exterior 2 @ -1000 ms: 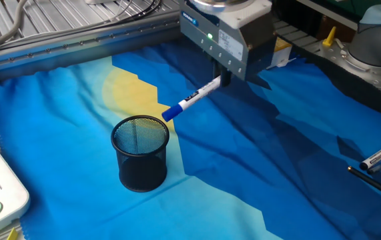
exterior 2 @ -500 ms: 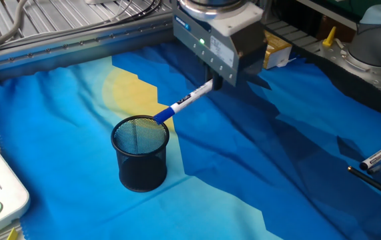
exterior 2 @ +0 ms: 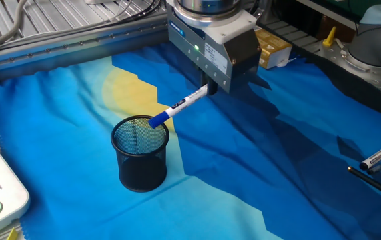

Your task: Put the pen into the pen holder

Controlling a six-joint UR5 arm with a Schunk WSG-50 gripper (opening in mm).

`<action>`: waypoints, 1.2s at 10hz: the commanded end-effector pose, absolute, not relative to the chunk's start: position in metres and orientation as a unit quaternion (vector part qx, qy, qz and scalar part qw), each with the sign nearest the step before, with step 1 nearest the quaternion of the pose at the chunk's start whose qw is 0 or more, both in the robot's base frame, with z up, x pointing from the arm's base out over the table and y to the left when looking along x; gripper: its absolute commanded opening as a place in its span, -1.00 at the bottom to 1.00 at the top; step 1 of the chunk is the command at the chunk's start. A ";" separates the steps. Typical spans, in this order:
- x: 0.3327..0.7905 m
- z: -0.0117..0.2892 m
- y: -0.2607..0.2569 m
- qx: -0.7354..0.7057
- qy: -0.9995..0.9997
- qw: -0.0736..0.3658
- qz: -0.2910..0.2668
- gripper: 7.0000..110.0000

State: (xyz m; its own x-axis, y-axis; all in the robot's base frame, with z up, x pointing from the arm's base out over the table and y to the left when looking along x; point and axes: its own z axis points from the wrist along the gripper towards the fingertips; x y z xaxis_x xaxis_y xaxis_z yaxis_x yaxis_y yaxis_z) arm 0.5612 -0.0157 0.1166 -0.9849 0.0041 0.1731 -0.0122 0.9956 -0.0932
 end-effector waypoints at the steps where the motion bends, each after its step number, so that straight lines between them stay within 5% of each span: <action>1: 0.562 0.117 -0.011 -0.001 -0.996 0.085 0.037 -1.00; 7: 0.567 0.117 -0.015 0.004 -0.996 0.076 0.044 -1.00; 12: 0.595 0.114 -0.009 -0.032 -0.999 0.019 0.033 -1.00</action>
State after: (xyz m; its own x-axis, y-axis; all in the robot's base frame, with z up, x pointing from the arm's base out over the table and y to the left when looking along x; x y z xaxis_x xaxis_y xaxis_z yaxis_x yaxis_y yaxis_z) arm 0.5833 -0.0150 0.1137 -0.9960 0.0323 0.0828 0.0244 0.9952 -0.0946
